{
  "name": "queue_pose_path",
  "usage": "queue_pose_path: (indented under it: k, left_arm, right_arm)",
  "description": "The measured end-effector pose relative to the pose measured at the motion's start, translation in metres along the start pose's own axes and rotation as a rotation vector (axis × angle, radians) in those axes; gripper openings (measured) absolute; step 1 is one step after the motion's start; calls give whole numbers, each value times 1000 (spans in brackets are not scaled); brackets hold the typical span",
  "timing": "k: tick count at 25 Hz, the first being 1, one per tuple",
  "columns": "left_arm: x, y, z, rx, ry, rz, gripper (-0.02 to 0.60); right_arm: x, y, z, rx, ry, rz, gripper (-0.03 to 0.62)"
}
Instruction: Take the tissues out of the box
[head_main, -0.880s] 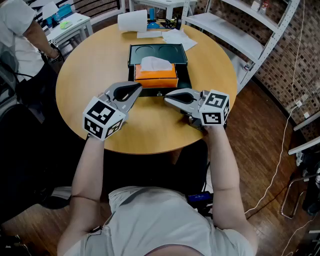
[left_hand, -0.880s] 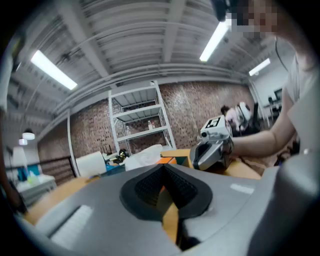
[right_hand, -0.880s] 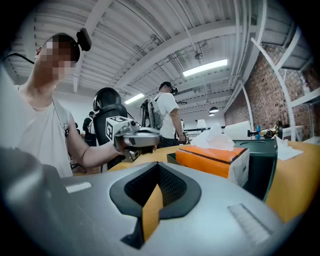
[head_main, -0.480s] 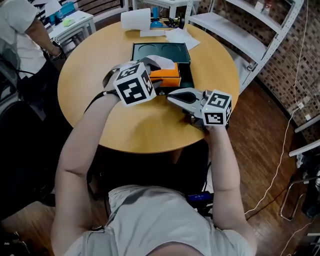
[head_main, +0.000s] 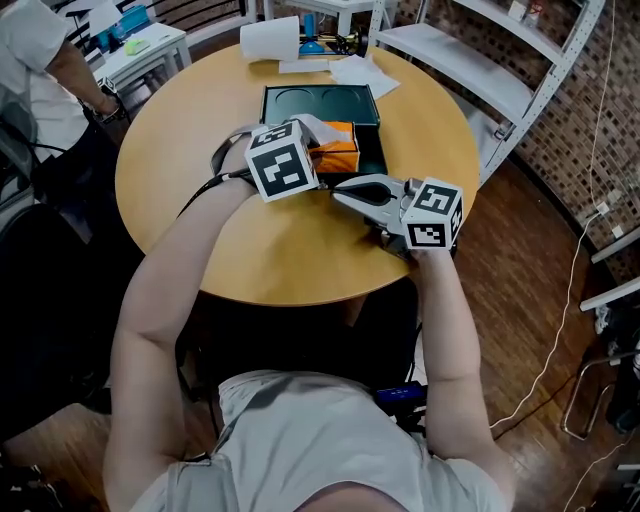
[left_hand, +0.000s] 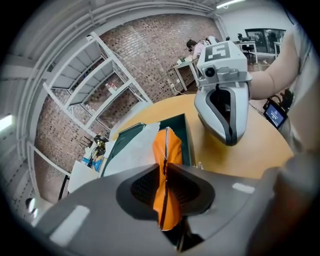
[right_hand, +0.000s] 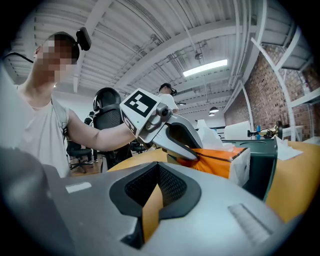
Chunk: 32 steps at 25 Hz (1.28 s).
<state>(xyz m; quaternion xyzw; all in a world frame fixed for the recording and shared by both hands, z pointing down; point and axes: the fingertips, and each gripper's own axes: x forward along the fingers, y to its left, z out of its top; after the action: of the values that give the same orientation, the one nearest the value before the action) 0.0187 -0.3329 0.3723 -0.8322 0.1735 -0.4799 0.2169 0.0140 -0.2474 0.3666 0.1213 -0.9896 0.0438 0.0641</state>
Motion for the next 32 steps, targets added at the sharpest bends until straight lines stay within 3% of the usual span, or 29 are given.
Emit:
queue_pose_path:
  k: [5, 8, 10, 13, 15, 18, 22, 24, 29, 32]
  left_arm:
    - [-31, 11, 14, -22, -99, 110, 42]
    - [-80, 33, 21, -61, -191, 240, 43]
    - [-114, 50, 9, -91, -208, 346, 43]
    - [-149, 74, -43, -152, -106, 479, 43]
    - [-157, 84, -89, -213, 1, 519, 43]
    - [-151, 81, -155, -274, 152, 519, 43]
    - [-114, 58, -206, -285, 278, 425, 44]
    - [-98, 48, -216, -273, 308, 384, 44]
    - [-92, 41, -216, -187, 336, 382, 74]
    - [-109, 46, -208, -165, 331, 433, 115]
  right_arm:
    - [0, 2, 0, -1, -1, 0, 2]
    - [0, 1, 1, -1, -2, 0, 2]
    - [0, 0, 0, 0, -1, -1, 2]
    - [0, 0, -1, 0, -2, -1, 2]
    - [-1, 0, -1, 3, -3, -2, 2]
    - [-1, 1, 0, 2, 0, 0, 2]
    - [-1, 1, 1, 2, 0, -1, 2]
    - [0, 0, 1, 4, -3, -1, 2]
    - [1, -2, 0, 2, -2, -1, 2]
    - [1, -1, 1, 0, 0, 0, 2]
